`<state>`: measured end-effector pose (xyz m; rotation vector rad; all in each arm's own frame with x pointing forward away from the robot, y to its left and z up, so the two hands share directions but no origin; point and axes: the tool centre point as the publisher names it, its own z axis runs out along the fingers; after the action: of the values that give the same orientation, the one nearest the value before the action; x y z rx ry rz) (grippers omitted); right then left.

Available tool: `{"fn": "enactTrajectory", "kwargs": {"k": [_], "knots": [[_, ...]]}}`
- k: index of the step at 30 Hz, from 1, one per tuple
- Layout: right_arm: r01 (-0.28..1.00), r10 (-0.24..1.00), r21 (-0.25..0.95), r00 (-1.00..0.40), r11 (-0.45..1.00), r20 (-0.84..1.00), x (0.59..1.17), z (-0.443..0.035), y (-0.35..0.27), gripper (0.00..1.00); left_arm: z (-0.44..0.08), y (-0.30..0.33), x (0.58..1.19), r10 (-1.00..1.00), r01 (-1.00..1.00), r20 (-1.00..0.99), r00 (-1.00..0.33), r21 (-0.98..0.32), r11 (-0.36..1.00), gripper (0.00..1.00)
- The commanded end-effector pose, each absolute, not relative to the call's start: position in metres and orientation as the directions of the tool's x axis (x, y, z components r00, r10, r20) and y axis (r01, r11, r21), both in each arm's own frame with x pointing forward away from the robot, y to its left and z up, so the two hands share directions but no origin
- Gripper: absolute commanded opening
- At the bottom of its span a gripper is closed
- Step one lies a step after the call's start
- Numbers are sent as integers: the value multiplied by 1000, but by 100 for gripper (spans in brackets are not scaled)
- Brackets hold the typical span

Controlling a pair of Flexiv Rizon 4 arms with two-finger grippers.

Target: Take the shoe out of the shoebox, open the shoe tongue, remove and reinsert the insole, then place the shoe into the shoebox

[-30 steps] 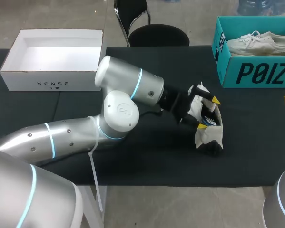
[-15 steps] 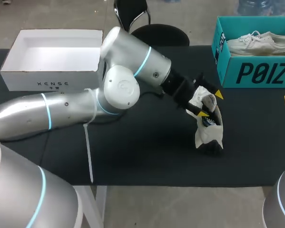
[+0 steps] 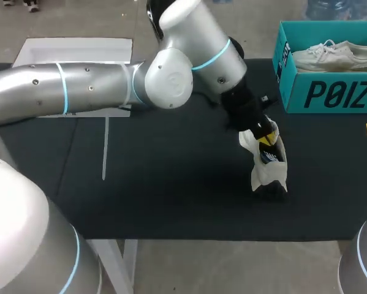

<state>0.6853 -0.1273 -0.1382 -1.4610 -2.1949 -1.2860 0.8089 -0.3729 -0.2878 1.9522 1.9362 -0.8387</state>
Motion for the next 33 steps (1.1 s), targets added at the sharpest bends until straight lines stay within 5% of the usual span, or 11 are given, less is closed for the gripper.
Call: {"fn": "enactTrajectory", "kwargs": {"k": [1,18,33], "knots": [[823,656,556,-484,117,579,673,-138,-127,100,-292,-360,808,942,967,218,254,-96,-238,0],[823,656,556,-484,117,579,673,-138,-127,100,-318,-368,810,939,974,257,228,-73,-217,0],[823,656,556,-484,117,579,673,-138,-127,100,-350,-355,808,977,997,208,52,-66,-39,0]]}}
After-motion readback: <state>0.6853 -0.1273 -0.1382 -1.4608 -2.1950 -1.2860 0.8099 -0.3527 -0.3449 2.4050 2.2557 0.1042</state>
